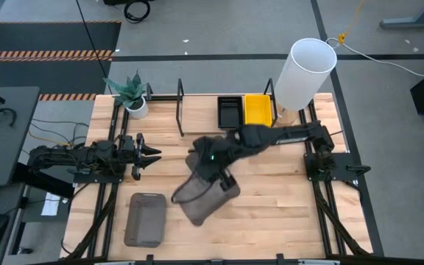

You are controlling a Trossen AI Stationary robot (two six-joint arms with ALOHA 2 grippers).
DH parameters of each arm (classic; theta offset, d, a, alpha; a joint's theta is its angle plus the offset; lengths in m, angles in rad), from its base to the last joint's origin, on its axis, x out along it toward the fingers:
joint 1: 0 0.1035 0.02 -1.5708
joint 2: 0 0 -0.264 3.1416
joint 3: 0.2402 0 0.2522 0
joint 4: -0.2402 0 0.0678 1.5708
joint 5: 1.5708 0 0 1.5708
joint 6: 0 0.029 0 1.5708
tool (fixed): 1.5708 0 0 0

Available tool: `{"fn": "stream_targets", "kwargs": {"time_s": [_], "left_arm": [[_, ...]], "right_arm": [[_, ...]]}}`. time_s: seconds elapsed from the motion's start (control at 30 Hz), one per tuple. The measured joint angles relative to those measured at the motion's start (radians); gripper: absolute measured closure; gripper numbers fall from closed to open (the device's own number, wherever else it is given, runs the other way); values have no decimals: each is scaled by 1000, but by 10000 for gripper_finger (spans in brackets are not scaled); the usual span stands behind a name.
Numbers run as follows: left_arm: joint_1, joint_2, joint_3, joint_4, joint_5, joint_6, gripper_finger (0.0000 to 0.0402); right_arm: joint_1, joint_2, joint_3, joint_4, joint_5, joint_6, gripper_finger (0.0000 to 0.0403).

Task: Stack baskets on shelf by color
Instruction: Stack the middle gray bin on top of the top gray bin

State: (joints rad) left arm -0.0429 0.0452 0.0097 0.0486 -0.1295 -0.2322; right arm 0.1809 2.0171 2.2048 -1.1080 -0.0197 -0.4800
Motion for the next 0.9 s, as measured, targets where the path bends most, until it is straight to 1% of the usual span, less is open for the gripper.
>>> {"fn": "stream_targets", "kwargs": {"time_s": [0.13, 0.33, 0.47, 0.6, 0.67, 0.77, 0.9], "left_arm": [[0, 0, 0, 0, 0, 0, 285], [0, 0, 0, 0, 0, 0, 285], [0, 0, 0, 0, 0, 0, 285], [0, 0, 0, 0, 0, 0, 285], [0, 0, 0, 0, 0, 0, 285], [0, 0, 0, -1, 0, 0, 285], [0, 0, 0, -1, 0, 0, 285]], "right_arm": [[-62, -20, 0, -19, -1, -33, 399], [-142, -4, -1, -63, -23, -78, 400], [-178, -4, -2, -74, -36, -109, 400], [-203, -4, -2, -123, -34, -179, 400], [-211, -4, -22, -120, -23, -212, 399], [-217, 4, -49, -130, 31, -238, 398], [-231, 10, -80, -114, 51, -258, 398]]}}
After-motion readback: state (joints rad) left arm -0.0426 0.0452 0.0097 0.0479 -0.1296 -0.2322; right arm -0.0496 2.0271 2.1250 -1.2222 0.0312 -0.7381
